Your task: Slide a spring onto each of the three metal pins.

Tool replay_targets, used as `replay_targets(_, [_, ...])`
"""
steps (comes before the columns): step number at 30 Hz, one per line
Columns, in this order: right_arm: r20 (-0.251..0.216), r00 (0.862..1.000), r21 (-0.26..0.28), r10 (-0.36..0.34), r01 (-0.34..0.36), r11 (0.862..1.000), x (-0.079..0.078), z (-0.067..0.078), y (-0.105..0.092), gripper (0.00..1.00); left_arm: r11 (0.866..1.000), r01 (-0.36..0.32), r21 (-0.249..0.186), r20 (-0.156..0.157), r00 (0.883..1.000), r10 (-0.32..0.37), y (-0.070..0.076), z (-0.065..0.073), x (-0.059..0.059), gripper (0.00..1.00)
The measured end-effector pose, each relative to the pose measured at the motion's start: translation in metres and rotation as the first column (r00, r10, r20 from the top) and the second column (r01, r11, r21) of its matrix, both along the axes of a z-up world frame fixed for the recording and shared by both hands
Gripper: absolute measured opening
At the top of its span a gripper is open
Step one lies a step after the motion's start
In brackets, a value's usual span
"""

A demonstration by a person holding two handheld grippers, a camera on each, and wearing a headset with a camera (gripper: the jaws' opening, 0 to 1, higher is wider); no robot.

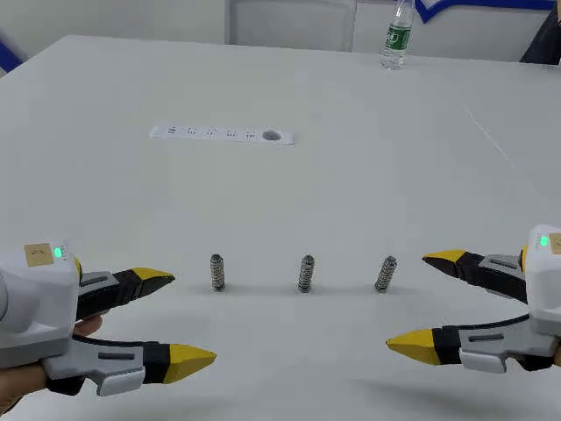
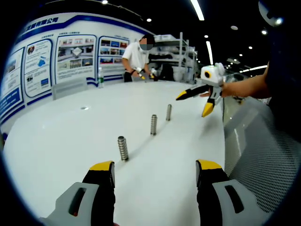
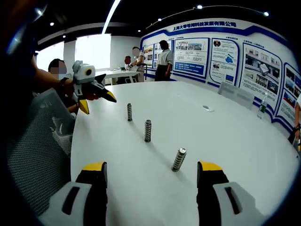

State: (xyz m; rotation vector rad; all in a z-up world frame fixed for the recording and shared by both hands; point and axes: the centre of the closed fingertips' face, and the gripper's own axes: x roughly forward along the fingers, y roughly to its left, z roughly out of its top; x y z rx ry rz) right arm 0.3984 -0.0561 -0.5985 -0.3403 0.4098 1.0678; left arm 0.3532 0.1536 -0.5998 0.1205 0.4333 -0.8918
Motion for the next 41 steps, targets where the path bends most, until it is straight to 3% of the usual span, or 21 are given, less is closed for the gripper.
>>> replay_targets(8, [0.025, 1.0, 0.04, 0.011, -0.012, 0.999, -0.0054, 0.0015, 0.0029, 0.84, 1.0, 0.002, 0.003, 0.008, 1.0, -0.002, -0.0011, -0.0007, -0.0014, 0.74])
replay_targets(41, [0.01, 1.0, 0.049, -0.014, 0.013, 0.999, -0.0088, -0.002, -0.0047, 0.89, 1.0, -0.022, 0.005, -0.015, 1.0, 0.023, 0.0039, -0.0091, -0.005, 0.83])
